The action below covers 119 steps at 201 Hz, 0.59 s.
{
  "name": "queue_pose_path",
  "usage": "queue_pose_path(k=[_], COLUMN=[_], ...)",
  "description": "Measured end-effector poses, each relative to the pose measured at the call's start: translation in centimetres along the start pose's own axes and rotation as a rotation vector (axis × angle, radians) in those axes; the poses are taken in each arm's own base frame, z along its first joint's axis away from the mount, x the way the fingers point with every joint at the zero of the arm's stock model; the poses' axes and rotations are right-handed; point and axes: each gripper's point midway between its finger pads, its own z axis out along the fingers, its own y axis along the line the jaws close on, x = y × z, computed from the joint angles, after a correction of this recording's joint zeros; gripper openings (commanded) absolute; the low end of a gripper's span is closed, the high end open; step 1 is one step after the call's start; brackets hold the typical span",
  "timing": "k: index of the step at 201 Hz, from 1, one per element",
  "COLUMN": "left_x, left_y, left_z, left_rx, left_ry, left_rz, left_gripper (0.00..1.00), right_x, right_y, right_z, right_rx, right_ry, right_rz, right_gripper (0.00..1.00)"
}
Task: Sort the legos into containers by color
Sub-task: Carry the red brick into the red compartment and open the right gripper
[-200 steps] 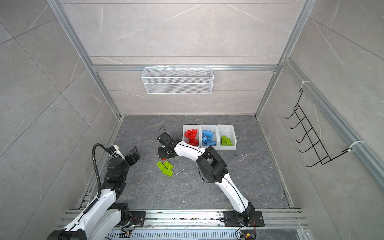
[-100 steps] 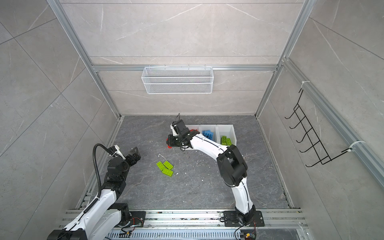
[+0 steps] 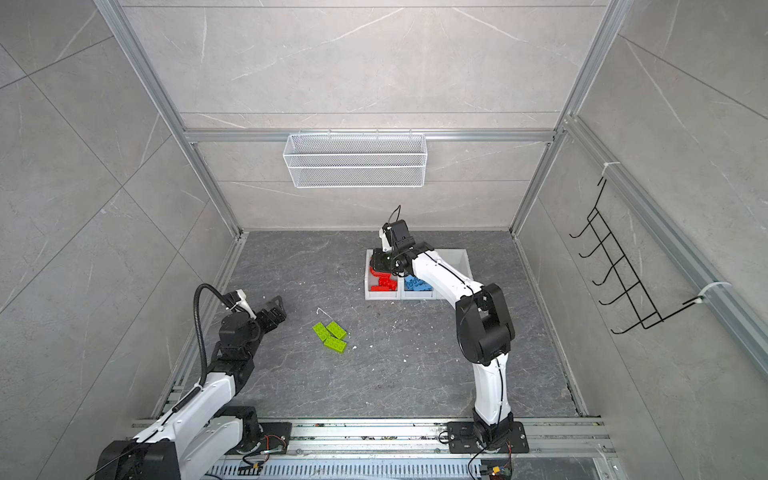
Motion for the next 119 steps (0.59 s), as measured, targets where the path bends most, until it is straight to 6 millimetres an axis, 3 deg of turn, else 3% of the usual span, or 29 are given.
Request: queue_pose_path(k=[30, 52, 83, 119], left_x=[0.2, 0.5, 0.6, 0.6], left_y=[-0.4, -0.5, -0.6, -0.6], left_z=[0.1, 0.2, 0.3, 0.3], left_rx=[0.021, 0.033, 0.039, 0.039], left_ry=[0.011, 0.025, 0.030, 0.028], left_rz=[0.000, 0.000, 0.000, 0.001], left_gripper=[1.00, 1.00, 1.00, 1.00], right_x=[-0.3, -0.1, -0.5, -2.0], right_y=[-1.2, -1.9, -2.0, -1.6], right_z=[1.7, 2.3, 1.7, -0.4], right_rx=[0.021, 0.037, 0.045, 0.053], right_ry=[0.023, 0.047, 0.049, 0.027], right_rz=[-0.001, -0.001, -0.020, -0.061], right_gripper=[0.31, 0.45, 0.64, 0.67])
